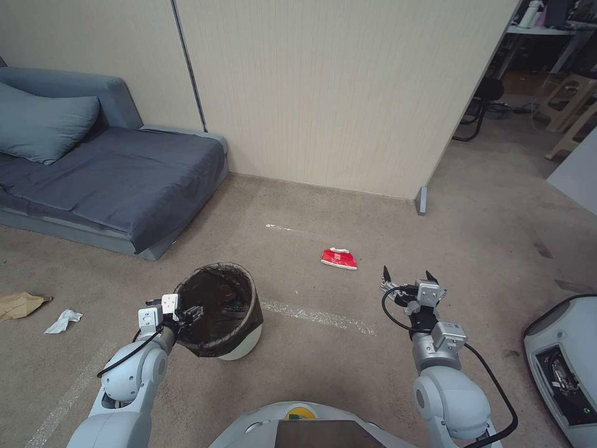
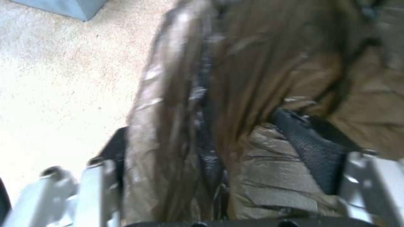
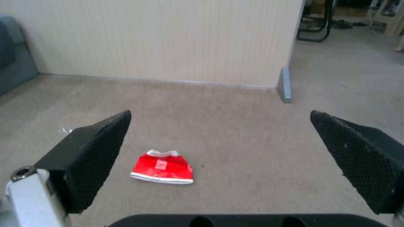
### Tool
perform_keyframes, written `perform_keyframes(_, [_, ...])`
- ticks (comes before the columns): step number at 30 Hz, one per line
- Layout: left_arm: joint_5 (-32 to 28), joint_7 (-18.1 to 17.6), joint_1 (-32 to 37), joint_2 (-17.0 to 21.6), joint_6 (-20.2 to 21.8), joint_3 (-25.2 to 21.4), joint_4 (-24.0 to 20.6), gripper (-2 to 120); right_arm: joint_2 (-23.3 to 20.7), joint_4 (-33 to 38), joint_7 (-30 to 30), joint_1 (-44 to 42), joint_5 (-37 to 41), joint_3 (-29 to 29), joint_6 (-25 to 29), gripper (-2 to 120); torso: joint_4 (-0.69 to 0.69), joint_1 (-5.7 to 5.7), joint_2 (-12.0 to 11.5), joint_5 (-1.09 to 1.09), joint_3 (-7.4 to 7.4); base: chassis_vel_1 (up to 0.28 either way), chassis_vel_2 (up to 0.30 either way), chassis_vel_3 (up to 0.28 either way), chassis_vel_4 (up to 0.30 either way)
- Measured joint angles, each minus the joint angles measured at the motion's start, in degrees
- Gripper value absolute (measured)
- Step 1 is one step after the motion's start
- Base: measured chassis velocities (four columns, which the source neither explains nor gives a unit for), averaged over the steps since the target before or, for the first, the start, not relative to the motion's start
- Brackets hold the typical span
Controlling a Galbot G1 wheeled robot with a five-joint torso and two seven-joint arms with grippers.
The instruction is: Pick up the trash bin, then pick up the garbage from the floor and place it into the trash bin.
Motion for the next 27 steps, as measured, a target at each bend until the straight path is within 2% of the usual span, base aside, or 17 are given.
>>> perform_keyframes(5, [0.28,0.33,0.39,-0.01,0.05,-0.02,-0.6,48,0.03,-0.02,0.09,0.04,-0.09,-0.05,0.0,100,0.0,0.0,0.0,-0.01,0.01,0.0,0.0,0.0,0.0])
perform_keyframes(7, [0.34,0.37,0.43,-0.03,0.06,0.0,-0.68,46,0.02,-0.03,0.11,0.05,-0.09,-0.05,0.0,100,0.0,0.0,0.0,-0.01,0.01,0.0,0.0,0.0,0.0])
perform_keyframes(8, [0.5,0.42,0.5,-0.05,0.08,0.01,-0.92,38,-0.01,-0.03,0.19,0.08,-0.09,-0.03,-0.01,100,0.0,0.0,0.0,-0.02,0.01,0.0,0.0,0.0,0.0])
perform_keyframes(10, [0.52,0.42,0.51,-0.05,0.1,-0.02,-1.07,34,-0.02,-0.03,0.2,0.09,-0.09,-0.02,-0.01,100,0.0,0.0,0.0,-0.02,0.01,0.0,0.0,0.0,0.0])
perform_keyframes(13, [0.48,0.41,0.51,0.0,0.22,-0.12,-1.63,20,0.05,-0.03,0.26,0.08,-0.18,-0.02,-0.02,100,0.0,0.0,0.0,-0.02,0.01,0.0,0.0,0.0,0.0])
perform_keyframes(14, [0.48,0.41,0.51,0.0,0.22,-0.12,-1.63,20,0.05,-0.03,0.26,0.08,-0.18,-0.02,-0.02,100,0.0,0.0,0.0,-0.02,0.01,0.0,0.0,0.0,0.0])
perform_keyframes(16, [0.33,0.23,0.65,0.05,0.29,-0.21,-2.4,9,0.1,-0.03,0.32,0.07,-0.27,-0.03,-0.03,100,0.0,0.0,0.0,-0.02,0.01,0.0,0.0,0.0,0.0])
perform_keyframes(27, [-0.15,-1.38,1.79,0.15,0.25,-0.68,-5.68,5,0.1,-0.09,0.66,0.16,-0.43,0.06,-0.05,100,0.0,0.0,0.0,-0.02,0.01,0.0,0.0,0.0,0.0])
